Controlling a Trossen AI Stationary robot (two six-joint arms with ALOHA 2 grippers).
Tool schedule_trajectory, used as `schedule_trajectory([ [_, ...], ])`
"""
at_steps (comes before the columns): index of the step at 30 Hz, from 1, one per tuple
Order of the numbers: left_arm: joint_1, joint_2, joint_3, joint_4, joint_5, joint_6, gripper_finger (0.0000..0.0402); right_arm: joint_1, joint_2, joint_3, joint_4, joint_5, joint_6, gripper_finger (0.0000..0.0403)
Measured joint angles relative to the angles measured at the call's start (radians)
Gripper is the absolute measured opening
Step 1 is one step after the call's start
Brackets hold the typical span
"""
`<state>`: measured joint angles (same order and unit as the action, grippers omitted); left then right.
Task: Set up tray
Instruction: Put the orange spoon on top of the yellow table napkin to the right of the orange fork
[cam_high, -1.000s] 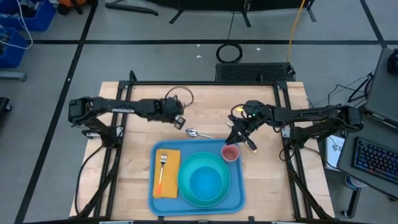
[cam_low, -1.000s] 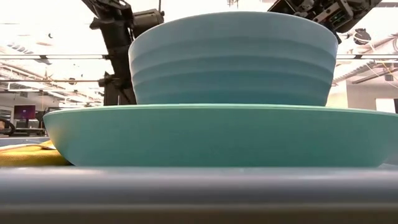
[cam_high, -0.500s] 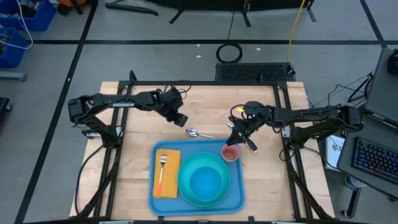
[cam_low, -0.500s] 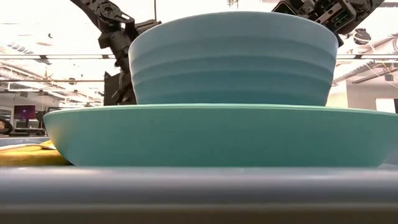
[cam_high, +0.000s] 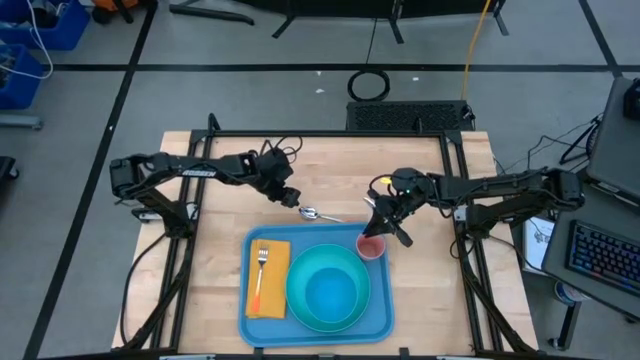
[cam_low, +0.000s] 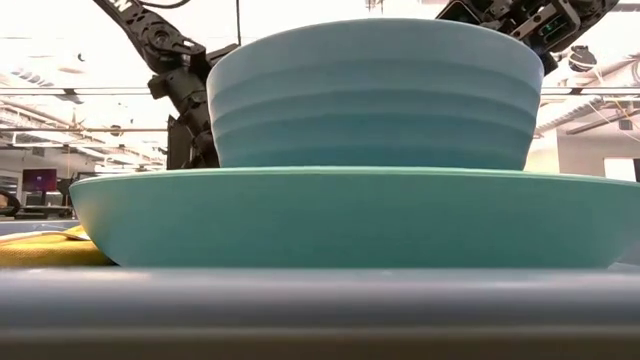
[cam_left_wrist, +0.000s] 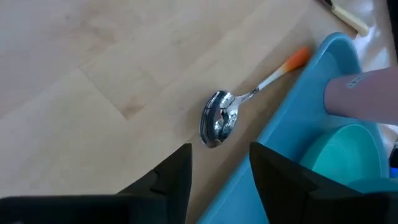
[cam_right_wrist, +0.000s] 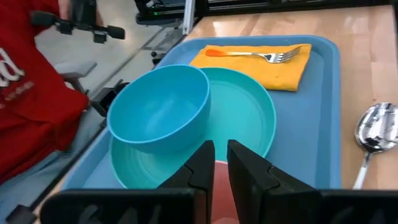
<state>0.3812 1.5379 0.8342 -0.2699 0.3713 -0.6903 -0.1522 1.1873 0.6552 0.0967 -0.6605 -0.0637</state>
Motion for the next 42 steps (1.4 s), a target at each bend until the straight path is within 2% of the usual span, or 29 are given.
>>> schedule_trajectory([
  [6,0.000,0.000,-0.016,0.033,0.000,-0.020,0.0148,0.010,0.000,0.000,0.003,0.010,-0.006,0.0034],
  [15,-0.005,0.088,-0.017,0.043,0.006,-0.034,0.0148,0.010,0.000,0.000,0.004,0.010,-0.008,0.0034],
  [22,-0.007,0.124,-0.017,0.127,0.055,-0.033,0.0147,0.010,0.000,0.001,0.004,0.010,-0.012,0.0034],
  [32,-0.016,0.126,-0.017,0.129,0.064,-0.038,0.0147,0.010,0.000,0.001,0.004,0.010,-0.012,0.0034],
  [42,-0.019,0.126,-0.017,0.121,0.016,-0.029,0.0147,0.010,0.000,0.001,0.004,0.010,-0.012,0.0034],
])
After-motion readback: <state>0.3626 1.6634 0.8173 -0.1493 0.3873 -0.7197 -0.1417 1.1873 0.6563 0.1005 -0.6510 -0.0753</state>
